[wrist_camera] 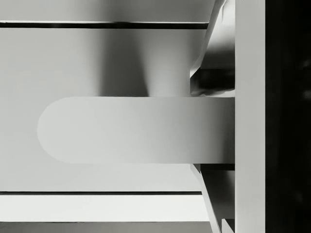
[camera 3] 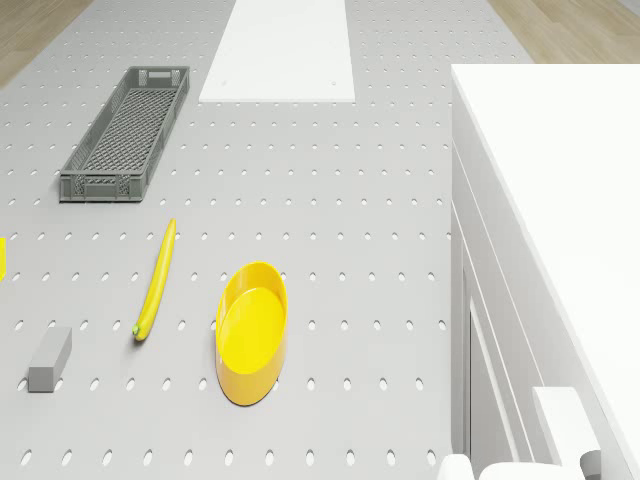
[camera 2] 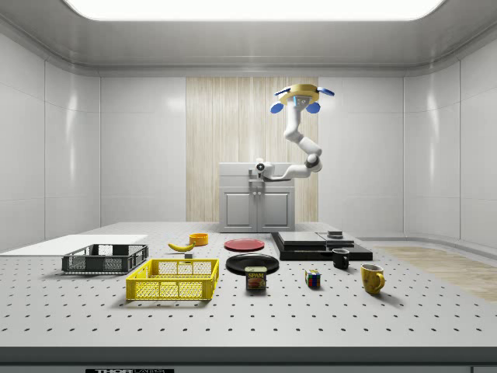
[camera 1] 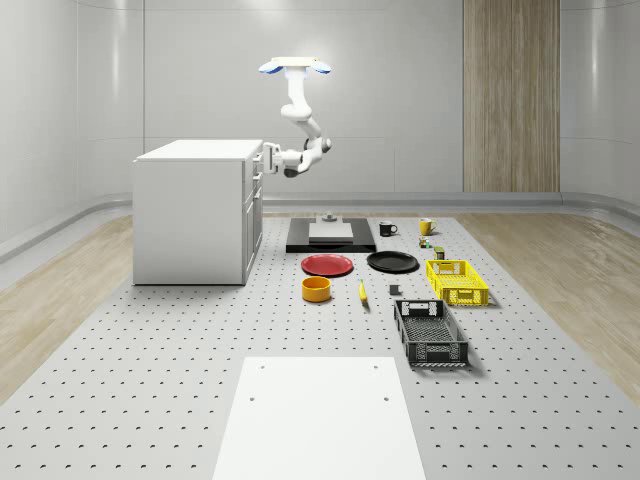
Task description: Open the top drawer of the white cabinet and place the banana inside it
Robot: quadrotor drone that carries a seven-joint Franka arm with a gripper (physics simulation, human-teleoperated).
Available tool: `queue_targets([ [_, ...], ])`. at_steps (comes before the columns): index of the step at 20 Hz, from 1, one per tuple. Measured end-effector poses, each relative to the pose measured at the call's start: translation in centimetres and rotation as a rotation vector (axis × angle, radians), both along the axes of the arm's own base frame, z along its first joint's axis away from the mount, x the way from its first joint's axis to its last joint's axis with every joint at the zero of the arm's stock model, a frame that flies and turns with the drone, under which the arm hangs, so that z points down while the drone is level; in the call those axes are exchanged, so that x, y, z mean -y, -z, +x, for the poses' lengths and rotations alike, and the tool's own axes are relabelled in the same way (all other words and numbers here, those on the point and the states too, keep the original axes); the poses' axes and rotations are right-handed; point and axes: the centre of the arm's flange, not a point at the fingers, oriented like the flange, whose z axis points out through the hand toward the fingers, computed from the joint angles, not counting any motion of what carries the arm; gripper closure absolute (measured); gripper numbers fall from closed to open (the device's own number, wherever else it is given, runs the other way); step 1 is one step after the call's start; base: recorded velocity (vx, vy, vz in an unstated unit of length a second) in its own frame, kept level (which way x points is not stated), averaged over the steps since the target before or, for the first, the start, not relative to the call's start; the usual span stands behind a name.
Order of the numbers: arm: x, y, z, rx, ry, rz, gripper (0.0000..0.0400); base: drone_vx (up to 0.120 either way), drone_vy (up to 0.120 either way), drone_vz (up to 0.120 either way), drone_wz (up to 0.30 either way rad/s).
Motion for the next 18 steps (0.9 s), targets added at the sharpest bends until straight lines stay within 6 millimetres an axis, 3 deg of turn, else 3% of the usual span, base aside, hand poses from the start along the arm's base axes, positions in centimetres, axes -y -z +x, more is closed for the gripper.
queue_targets([
  [10, 4.4, 0.3, 0.1, 0.012, -0.004, -0.005, 0.0262, 0.0, 0.0, 0.0, 0.0],
  [11, 4.9, 0.5, 0.2, -0.007, -0.003, -0.011, 0.023, 0.0, 0.0, 0.0, 0.0],
  [13, 6.0, -0.1, -0.1, -0.02, -0.002, -0.008, 0.0256, 0.0, 0.0, 0.0, 0.0],
  [18, 8.9, 0.1, -0.1, 0.016, -0.003, -0.01, 0.0252, 0.0, 0.0, 0.0, 0.0],
])
